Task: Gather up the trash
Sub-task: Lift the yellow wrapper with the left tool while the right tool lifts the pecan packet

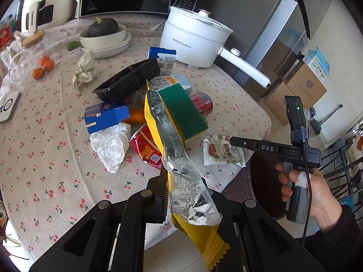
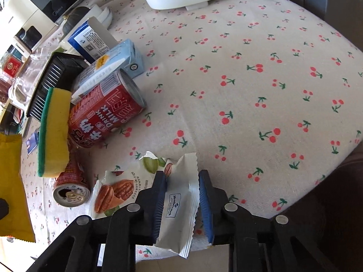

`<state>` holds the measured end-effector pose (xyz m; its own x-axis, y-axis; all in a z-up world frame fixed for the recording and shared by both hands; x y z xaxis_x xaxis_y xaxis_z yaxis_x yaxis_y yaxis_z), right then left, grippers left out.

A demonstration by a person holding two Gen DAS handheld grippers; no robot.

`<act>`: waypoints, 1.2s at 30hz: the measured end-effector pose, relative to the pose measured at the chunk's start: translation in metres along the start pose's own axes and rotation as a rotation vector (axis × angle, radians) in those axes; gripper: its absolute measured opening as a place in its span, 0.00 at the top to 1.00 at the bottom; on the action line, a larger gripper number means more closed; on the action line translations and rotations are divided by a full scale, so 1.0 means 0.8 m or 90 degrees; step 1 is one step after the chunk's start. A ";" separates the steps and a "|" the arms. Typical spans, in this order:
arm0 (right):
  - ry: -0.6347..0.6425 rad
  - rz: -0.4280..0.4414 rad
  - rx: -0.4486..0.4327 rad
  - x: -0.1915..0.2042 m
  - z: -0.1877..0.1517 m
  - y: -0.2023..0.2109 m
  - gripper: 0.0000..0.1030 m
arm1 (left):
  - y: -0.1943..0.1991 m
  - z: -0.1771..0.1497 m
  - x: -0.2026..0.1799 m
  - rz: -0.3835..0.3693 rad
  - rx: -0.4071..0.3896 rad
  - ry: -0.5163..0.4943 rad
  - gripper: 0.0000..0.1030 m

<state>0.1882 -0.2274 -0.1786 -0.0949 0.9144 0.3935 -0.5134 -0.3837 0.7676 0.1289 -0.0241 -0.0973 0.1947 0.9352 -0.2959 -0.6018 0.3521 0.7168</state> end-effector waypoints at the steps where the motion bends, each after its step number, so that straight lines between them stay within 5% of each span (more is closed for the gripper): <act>1: 0.003 0.001 -0.003 0.004 0.001 0.003 0.84 | 0.000 0.000 0.000 -0.001 0.000 0.000 0.88; 11: 0.049 -0.021 -0.078 0.002 0.013 0.073 0.91 | -0.002 -0.004 -0.029 -0.026 0.003 -0.013 0.88; 15: 0.092 -0.028 -0.073 0.000 0.008 0.087 0.82 | -0.005 0.001 -0.038 -0.031 0.000 -0.019 0.88; 17: 0.135 -0.030 -0.057 0.009 0.004 0.084 0.28 | -0.002 0.003 -0.032 -0.029 -0.005 -0.010 0.88; 19: 0.208 -0.027 -0.056 0.026 0.001 0.083 0.11 | 0.002 0.005 -0.022 -0.024 -0.008 0.002 0.88; 28: 0.536 0.014 0.093 0.099 -0.029 0.017 0.11 | 0.013 0.004 0.044 0.013 0.001 0.025 0.88; 36: 0.581 -0.033 0.176 0.074 -0.025 -0.062 0.11 | 0.005 -0.004 0.080 0.026 0.023 0.047 0.88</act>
Point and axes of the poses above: each gripper's, at about its wrist camera, not at the fingertips, and y roughly against the way its jaws point, x to its left, z to its top, the point moved 8 cm from there along -y, roughly the way its jaws point, and after that the axes turned 8 degrees about -x, right-handed, at the moved point
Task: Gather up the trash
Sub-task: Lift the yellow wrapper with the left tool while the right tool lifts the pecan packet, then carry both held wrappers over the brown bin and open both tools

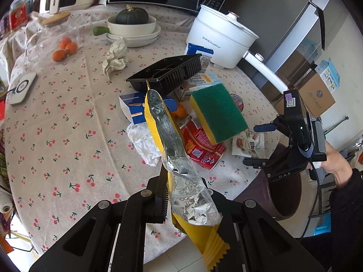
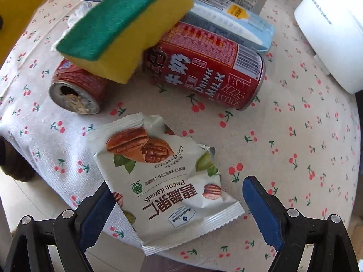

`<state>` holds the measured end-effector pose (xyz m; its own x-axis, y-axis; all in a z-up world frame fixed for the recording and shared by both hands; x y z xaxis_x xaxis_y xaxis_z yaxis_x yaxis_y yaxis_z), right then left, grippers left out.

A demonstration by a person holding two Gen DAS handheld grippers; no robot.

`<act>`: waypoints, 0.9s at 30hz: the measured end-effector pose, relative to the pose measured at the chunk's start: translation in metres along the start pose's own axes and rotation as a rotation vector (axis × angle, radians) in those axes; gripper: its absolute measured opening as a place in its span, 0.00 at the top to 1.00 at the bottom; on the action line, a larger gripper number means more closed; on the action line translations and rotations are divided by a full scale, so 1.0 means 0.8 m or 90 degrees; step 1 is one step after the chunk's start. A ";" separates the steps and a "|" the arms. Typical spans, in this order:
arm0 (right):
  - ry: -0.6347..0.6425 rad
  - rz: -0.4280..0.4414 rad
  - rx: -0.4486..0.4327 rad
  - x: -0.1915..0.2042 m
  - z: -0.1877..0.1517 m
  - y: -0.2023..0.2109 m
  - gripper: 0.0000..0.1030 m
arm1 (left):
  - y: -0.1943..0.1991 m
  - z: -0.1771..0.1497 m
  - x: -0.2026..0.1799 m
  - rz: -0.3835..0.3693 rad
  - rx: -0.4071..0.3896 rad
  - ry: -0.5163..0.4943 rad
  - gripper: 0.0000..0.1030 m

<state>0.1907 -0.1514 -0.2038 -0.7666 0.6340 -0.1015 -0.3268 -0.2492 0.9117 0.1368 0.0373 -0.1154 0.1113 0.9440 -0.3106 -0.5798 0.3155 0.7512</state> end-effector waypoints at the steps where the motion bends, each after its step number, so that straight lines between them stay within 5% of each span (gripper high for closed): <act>1: -0.019 0.019 -0.006 -0.004 0.001 -0.003 0.11 | 0.000 -0.001 0.001 0.000 0.002 -0.002 0.88; 6: -0.094 0.064 -0.029 -0.014 -0.006 -0.012 0.11 | -0.005 -0.002 0.001 -0.001 0.008 -0.003 0.88; 13: -0.173 0.109 -0.064 -0.016 -0.020 0.014 0.37 | -0.001 -0.003 -0.012 -0.010 0.001 -0.007 0.88; 27: -0.289 0.010 -0.119 -0.015 -0.053 0.115 0.42 | 0.012 -0.010 -0.082 -0.074 -0.007 -0.039 0.88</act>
Point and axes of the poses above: each gripper's, at about its wrist camera, not at the fingertips, and y roughly against the way its jaws point, x to its left, z to its top, the point moved 8 cm from there along -y, roughly the way its jaws point, and after that the axes turned 8 degrees about -x, right-handed, at the moved point
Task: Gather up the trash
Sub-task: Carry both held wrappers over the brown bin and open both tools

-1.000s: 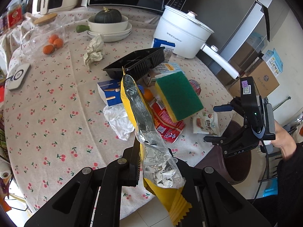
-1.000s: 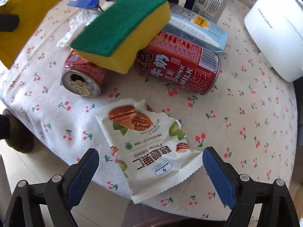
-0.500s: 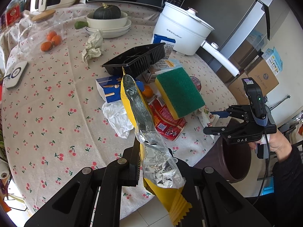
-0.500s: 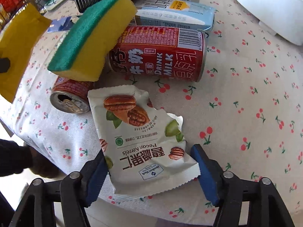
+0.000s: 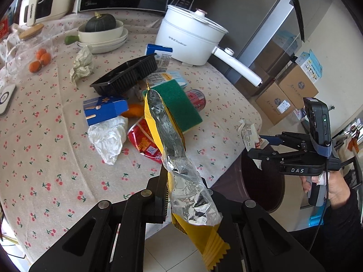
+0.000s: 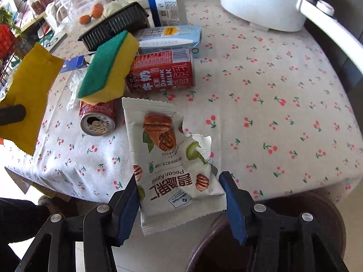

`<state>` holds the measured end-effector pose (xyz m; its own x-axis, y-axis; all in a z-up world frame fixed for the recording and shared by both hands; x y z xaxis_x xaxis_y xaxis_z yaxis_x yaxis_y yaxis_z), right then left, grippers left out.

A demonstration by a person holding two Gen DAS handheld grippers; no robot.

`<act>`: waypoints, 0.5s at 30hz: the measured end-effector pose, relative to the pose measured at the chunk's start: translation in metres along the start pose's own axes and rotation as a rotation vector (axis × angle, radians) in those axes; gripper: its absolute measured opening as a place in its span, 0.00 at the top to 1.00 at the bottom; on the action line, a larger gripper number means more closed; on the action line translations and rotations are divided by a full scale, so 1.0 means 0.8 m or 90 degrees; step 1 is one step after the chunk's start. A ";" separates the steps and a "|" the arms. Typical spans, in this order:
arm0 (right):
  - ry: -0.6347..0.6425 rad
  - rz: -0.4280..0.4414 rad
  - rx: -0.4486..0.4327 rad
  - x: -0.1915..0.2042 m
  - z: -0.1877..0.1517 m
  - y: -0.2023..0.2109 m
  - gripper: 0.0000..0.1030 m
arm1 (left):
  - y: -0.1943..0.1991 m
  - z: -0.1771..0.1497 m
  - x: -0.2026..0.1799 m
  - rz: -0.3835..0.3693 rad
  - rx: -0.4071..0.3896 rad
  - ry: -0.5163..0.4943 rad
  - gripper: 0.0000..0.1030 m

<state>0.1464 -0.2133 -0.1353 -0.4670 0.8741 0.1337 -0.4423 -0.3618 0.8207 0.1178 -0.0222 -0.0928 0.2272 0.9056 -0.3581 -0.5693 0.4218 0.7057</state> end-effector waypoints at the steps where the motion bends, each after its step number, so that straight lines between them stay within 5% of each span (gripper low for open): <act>1: -0.008 -0.005 -0.006 -0.002 -0.001 0.009 0.42 | -0.001 -0.001 -0.009 -0.004 0.001 -0.006 0.88; 15: -0.267 -0.073 -0.048 -0.090 -0.101 0.103 0.42 | -0.055 -0.048 -0.147 -0.085 0.060 -0.090 0.88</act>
Point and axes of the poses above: each gripper's, at about its wrist camera, not at the fingertips, and y roughly against the way its jaws point, x to its left, z to its top, the point moved 8 cm from there along -y, roughly the way its jaws point, and after that the axes turned 8 degrees about -x, right-handed, at the moved point
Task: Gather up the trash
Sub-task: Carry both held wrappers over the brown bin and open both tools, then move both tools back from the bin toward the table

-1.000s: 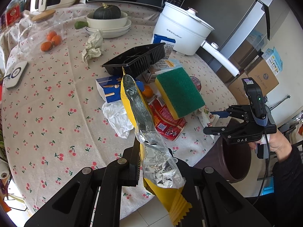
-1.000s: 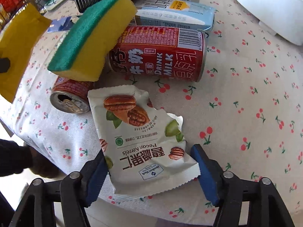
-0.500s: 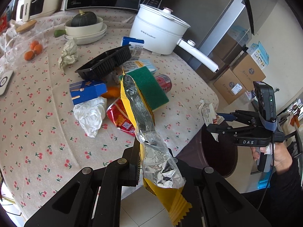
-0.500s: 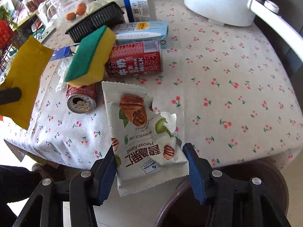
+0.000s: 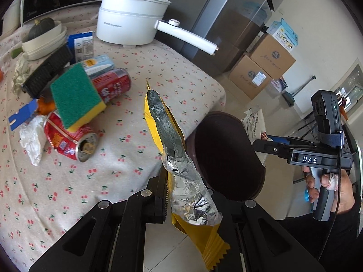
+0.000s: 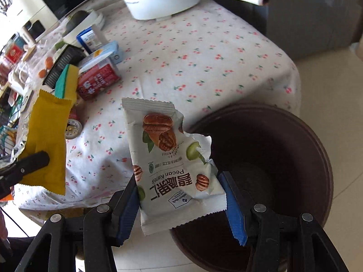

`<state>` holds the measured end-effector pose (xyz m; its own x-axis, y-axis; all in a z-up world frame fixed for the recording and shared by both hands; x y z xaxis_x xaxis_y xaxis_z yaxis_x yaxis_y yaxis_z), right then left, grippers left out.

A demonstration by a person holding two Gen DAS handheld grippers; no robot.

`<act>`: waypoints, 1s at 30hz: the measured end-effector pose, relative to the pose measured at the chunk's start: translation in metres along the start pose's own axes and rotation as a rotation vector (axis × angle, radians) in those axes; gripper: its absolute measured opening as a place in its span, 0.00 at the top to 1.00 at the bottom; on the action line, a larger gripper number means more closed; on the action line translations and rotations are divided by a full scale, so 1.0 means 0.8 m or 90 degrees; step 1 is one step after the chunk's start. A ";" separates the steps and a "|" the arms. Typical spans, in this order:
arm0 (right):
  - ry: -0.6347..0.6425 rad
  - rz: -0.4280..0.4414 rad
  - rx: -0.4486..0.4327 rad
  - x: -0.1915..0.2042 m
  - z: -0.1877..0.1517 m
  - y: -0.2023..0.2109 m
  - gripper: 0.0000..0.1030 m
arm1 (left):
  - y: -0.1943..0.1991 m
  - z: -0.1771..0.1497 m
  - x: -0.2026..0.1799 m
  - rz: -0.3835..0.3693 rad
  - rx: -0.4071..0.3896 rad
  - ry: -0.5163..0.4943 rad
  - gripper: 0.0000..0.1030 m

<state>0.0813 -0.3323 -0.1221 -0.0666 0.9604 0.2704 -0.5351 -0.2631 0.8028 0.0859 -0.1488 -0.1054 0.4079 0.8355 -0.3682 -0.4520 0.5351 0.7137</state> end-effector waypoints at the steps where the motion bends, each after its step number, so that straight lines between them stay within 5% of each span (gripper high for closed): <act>1: -0.013 -0.004 -0.005 -0.011 -0.003 0.006 0.41 | -0.007 -0.002 -0.010 -0.006 0.005 -0.007 0.88; 13: -0.079 -0.062 0.008 -0.104 -0.043 0.026 0.41 | -0.101 -0.021 -0.109 -0.086 0.049 -0.076 0.87; 15: -0.085 -0.065 0.009 -0.111 -0.045 0.027 0.41 | -0.112 -0.021 -0.120 -0.112 0.051 -0.083 0.80; 17: -0.085 -0.068 0.009 -0.114 -0.044 0.028 0.41 | -0.121 -0.020 -0.120 -0.092 0.056 -0.090 0.36; 19: -0.082 -0.070 0.009 -0.116 -0.043 0.027 0.41 | -0.125 -0.019 -0.113 -0.055 0.050 -0.101 0.17; 30: -0.072 -0.075 0.012 -0.111 -0.041 0.023 0.40 | -0.105 -0.026 -0.071 0.021 0.061 -0.122 0.08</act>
<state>0.0495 -0.4199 -0.1489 0.0917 0.9684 0.2320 -0.5180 -0.1526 0.8417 0.0845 -0.2385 -0.1570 0.5421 0.8084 -0.2294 -0.3935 0.4854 0.7807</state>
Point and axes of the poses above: each gripper's, at about its wrist camera, not at the fingertips, and y roughly against the way its jaws point, x to its left, z to its top, the point moved 8 cm from there along -y, roughly the way its jaws point, and after that the axes turned 8 degrees about -x, right-handed, at the moved point
